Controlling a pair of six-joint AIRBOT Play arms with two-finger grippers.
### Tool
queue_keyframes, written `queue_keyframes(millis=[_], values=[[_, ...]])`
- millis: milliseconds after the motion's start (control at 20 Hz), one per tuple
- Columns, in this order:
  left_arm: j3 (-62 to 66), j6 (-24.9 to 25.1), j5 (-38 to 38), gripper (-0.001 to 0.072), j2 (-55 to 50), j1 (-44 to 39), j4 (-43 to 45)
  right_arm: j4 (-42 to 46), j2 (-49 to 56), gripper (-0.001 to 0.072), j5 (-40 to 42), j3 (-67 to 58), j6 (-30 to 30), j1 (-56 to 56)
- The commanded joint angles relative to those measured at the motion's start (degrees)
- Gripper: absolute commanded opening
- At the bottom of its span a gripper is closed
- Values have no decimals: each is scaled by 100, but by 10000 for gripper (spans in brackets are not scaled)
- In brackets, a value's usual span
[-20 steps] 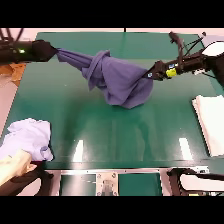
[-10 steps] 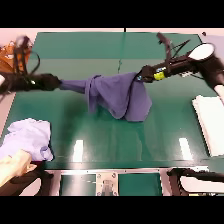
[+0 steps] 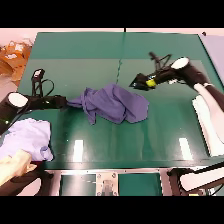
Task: Fold the shirts.
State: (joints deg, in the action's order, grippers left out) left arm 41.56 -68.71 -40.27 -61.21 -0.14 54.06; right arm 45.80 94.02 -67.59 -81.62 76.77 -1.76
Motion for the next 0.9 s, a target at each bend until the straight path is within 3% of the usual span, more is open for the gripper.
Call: queue_keyframes(millis=[0, 100, 200, 450, 600, 750, 800, 850], values=[[-85, 197, 66, 20, -57, 2, -39, 385, -507, 375, -1012, -7, 450, 944], [-85, 341, 68, 20, -57, 2, -42, 763, -1141, 518, -1075, 708, 573, 1193], [-85, 426, 66, 20, -57, 2, -46, 872, -1757, 554, -894, 1843, 573, 1158], [-85, 431, 68, 19, -57, 2, -42, 352, -2065, 566, 627, 4015, 514, 481], [-85, 431, 66, 20, -57, 2, -28, -258, -1757, 566, 1639, 4151, 376, -33], [-85, 431, 83, 20, -57, 2, 2, -527, -1281, 558, 1891, 3836, 302, -319], [-85, 431, 85, 20, -57, 2, 57, -533, -1178, 442, 1891, 3718, 223, -363], [-85, 426, 76, 20, -57, 2, 181, -531, -1143, 76, 1884, 3611, 101, -367]])
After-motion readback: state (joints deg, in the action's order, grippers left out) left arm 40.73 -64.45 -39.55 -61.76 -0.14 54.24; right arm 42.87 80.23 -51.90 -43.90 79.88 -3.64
